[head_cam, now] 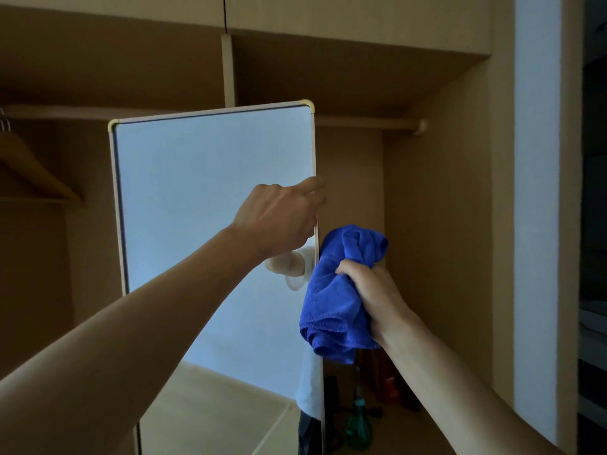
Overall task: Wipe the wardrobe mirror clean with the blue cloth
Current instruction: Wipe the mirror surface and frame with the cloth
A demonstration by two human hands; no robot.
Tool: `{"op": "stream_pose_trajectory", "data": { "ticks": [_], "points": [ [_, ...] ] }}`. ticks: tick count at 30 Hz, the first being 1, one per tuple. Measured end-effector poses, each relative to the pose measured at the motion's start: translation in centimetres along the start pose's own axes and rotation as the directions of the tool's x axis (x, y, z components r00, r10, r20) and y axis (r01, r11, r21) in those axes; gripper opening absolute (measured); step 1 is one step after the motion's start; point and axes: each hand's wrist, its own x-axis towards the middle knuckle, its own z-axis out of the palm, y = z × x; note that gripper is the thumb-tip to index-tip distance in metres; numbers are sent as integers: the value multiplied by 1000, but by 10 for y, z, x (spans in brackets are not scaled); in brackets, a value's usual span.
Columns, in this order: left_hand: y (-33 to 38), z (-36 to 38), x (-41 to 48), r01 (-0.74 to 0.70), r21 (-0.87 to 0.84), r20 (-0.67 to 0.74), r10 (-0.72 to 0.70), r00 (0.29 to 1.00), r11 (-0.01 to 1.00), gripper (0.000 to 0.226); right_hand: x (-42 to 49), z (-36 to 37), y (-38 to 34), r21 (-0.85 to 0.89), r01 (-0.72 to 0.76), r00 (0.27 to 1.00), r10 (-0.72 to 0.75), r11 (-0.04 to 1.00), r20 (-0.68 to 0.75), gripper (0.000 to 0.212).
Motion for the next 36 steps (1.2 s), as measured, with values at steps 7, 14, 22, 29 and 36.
{"op": "stream_pose_trajectory", "data": {
  "ticks": [7,14,22,29,36],
  "points": [
    [-3,2,5,-13,-81,-24,11,1000,997,39,18,7,-49,67,63,995,-67,996,70,28],
    [-5,6,5,0,-112,-39,-4,999,994,45,17,5,-47,106,85,987,-99,991,128,26],
    [-5,6,1,27,-63,16,-26,1000,998,47,8,-10,4,-35,-46,992,49,998,115,21],
    [-5,9,-1,17,-101,12,-15,1000,995,49,13,-8,1,-18,-50,995,51,999,82,24],
    [-13,1,1,21,-160,-110,-39,993,987,50,30,1,-52,-28,10,996,-7,1000,90,32]
  ]
}}
